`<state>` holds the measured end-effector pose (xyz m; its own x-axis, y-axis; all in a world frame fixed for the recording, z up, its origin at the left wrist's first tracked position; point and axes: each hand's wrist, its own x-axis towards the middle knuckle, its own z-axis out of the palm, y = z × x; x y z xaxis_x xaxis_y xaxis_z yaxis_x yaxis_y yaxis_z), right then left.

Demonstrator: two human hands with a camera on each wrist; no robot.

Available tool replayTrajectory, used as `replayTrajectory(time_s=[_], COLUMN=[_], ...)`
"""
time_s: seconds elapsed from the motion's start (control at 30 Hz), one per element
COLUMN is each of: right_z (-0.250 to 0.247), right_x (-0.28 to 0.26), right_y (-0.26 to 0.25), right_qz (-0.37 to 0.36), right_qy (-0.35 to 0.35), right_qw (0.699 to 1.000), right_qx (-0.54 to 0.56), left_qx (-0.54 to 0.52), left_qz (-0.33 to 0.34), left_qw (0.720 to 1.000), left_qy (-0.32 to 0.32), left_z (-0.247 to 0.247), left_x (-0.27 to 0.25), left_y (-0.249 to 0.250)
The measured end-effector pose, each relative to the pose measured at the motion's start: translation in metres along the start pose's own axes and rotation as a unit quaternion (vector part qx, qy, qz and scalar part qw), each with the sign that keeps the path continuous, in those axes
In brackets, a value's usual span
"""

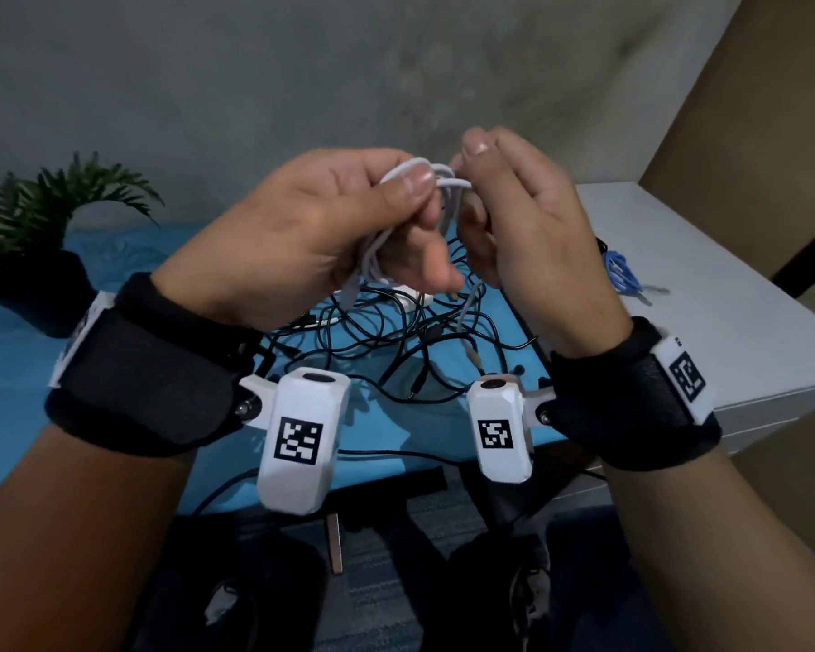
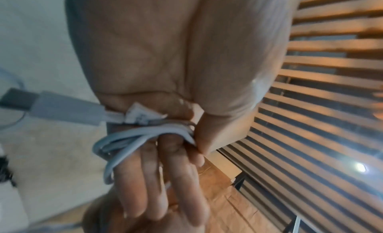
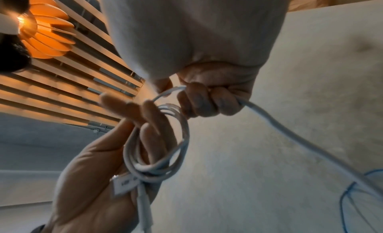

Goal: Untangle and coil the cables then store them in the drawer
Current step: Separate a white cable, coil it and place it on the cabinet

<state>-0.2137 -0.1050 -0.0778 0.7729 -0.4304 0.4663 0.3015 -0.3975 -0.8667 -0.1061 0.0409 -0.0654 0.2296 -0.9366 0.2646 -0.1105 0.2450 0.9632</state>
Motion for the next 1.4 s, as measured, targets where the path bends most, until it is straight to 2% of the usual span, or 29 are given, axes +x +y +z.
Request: replayTrajectory(time_s=[0.2,0.33,0.37,0.53,0.6,0.67,0.73,0.8,0.83,1.0,1.13,1.23,1.3,1.37,1.4], right_z=[-0.01,-0.011,-0.01,0.0,0.005,0.009,0.014,0.018,0.02,0.02,0.023,0.025,0.023,0.017,0.014], right_x=[-0.016,-0.018,-0.018,-0.021,-0.022,-0.023,-0.023,-0.022,-0.022,-0.019,-0.022,-0.023,-0.019,-0.015,-0.013], right_y=[-0.004,-0.003,-0.003,0.016,0.023,0.026,0.026,0.027,0.028,0.029,0.019,0.014,0.013,0.013,0.012], right_qz=[-0.032,-0.053,-0.051,-0.001,0.014,0.031,0.041,0.029,0.026,0.049,0.014,-0.013,-0.03,-0.035,-0.035], right_qy=[-0.019,-0.016,-0.027,-0.1,-0.128,-0.144,-0.152,-0.155,-0.157,-0.177,-0.242,-0.247,-0.211,-0.171,-0.152], right_qw=[0.999,0.998,0.998,0.993,0.987,0.983,0.979,0.976,0.974,0.963,0.95,0.947,0.953,0.957,0.959], right_qx=[0.0,-0.006,-0.002,-0.066,-0.092,-0.111,-0.127,-0.152,-0.159,-0.196,-0.198,-0.205,-0.217,-0.233,-0.236], left_qx=[-0.196,-0.356,-0.385,-0.436,-0.423,-0.321,-0.12,0.064,0.113,0.165,0.181,0.23,0.346,0.498,0.537], left_qz=[0.0,0.0,0.012,0.088,0.106,0.126,0.165,0.188,0.191,0.193,0.225,0.202,0.144,0.07,0.029], left_qw=[0.98,0.934,0.923,0.895,0.897,0.925,0.951,0.947,0.943,0.938,0.924,0.919,0.893,0.833,0.817], left_qy=[0.044,-0.017,-0.016,0.024,0.074,0.161,0.231,0.252,0.25,0.236,0.25,0.25,0.25,0.233,0.207], left_z=[0.018,0.019,0.019,0.022,0.022,0.024,0.029,0.036,0.039,0.038,0.029,0.023,0.016,0.006,0.003], left_x=[0.002,0.005,0.006,0.008,0.01,0.011,0.014,0.015,0.014,0.012,0.01,0.009,0.01,0.011,0.011], left_y=[0.007,0.009,0.009,0.012,0.01,0.006,0.001,-0.003,-0.004,-0.002,0.001,0.0,-0.003,-0.01,-0.012])
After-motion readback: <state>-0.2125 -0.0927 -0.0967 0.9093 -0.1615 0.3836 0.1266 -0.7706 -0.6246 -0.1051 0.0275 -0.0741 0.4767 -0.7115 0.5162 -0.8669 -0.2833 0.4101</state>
